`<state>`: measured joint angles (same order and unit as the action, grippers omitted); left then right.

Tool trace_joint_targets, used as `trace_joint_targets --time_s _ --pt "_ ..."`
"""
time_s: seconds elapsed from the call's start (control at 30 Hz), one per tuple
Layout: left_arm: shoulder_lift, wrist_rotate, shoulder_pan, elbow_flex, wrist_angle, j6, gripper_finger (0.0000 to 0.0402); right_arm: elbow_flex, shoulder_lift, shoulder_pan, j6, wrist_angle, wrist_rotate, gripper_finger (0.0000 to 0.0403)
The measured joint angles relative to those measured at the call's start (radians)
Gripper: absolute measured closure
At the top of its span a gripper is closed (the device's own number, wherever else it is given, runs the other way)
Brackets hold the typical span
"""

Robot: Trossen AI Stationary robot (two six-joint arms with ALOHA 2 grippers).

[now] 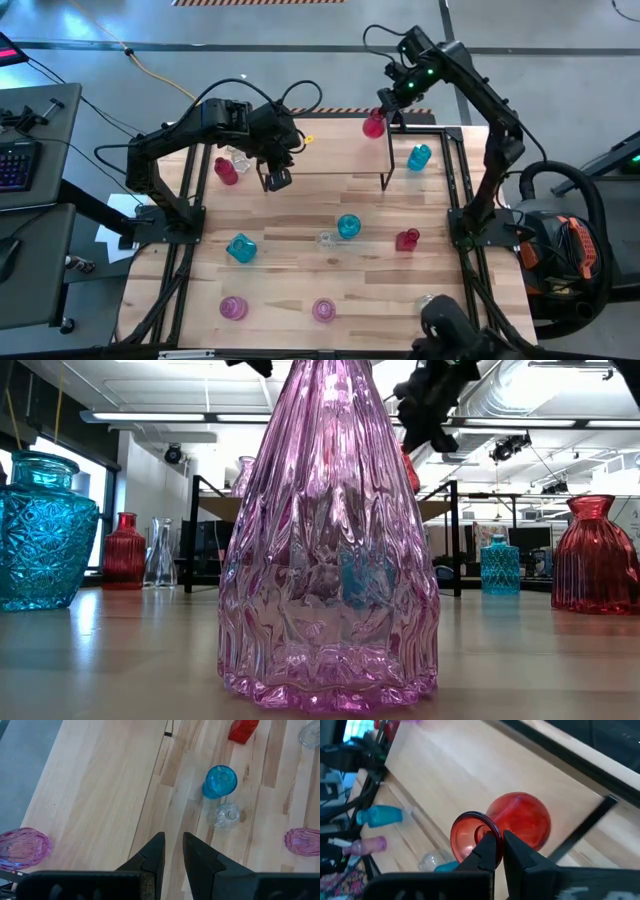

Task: Sort vases onto shelf
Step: Put the top right red vase on the shelf

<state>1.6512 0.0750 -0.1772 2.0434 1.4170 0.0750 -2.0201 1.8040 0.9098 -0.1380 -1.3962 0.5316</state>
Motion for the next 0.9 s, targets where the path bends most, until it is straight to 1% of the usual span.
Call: trace_joint_targets --time_s 0.5,0.9 --pt "0.0 0.0 0.0 0.0 -0.001 0.0 0.0344 0.0 0.06 0.006 0.071 0.014 0.0 0.0403" --pt "0.0 0.0 0.0 0.0 -0.001 0.0 0.0344 0.0 0.065 0.006 0.083 0.023 -0.054 0.0402"
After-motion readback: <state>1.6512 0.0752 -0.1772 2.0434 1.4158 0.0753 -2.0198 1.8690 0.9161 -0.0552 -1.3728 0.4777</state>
